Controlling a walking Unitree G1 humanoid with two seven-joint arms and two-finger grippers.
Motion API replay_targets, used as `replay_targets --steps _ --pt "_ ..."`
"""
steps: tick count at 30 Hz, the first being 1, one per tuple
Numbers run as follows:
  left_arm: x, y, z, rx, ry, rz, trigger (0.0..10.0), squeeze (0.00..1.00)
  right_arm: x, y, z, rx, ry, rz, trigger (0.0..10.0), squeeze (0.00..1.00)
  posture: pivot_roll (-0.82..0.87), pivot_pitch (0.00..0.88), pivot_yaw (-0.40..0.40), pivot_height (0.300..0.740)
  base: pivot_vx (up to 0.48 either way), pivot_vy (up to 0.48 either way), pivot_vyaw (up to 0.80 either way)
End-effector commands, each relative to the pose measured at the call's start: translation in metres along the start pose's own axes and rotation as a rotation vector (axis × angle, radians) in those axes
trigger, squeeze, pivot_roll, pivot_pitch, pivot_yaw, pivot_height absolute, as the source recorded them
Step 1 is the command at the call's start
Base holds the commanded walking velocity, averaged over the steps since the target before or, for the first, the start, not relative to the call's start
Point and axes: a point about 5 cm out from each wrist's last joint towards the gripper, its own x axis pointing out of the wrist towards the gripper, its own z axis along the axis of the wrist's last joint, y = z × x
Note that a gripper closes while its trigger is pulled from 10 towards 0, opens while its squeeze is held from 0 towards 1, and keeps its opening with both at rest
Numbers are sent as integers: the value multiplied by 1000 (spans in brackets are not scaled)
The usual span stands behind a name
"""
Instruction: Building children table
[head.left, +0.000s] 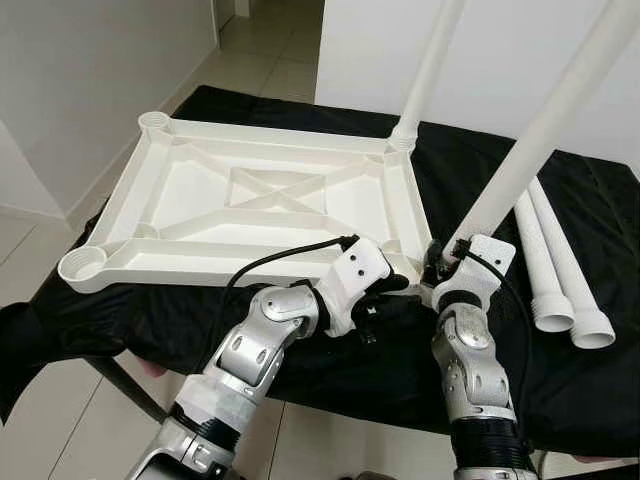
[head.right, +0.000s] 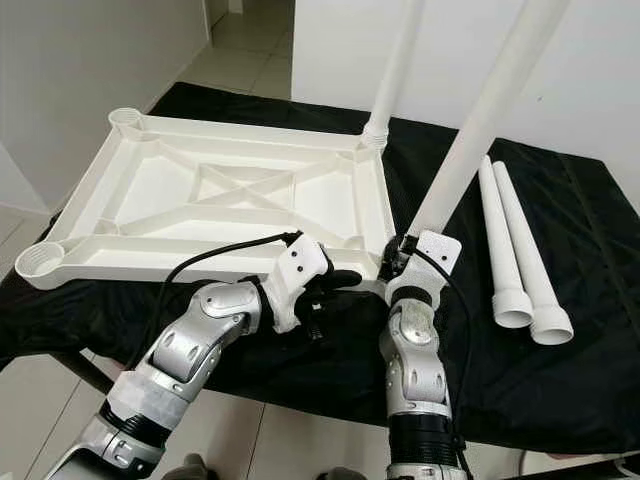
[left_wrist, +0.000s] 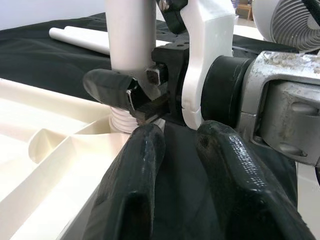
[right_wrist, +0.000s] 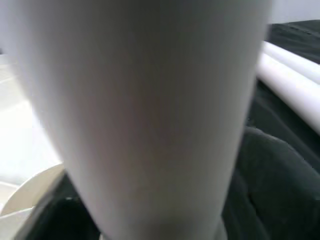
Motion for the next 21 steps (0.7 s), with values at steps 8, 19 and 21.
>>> replay_targets --steps 8,19,21 --pt "0 1 2 6 2 3 10000 0 -4 -30 -4 -65 -21 207 10000 0 26 8 -53 740 0 0 0" --pt "2 0 1 18 6 8 10000 0 15 -40 10 -147 -40 509 10000 0 28 1 -52 740 0 0 0" --pt "4 -3 2 20 3 5 10000 0 19 -35 12 -168 -33 609 10000 0 32 0 -55 740 0 0 0"
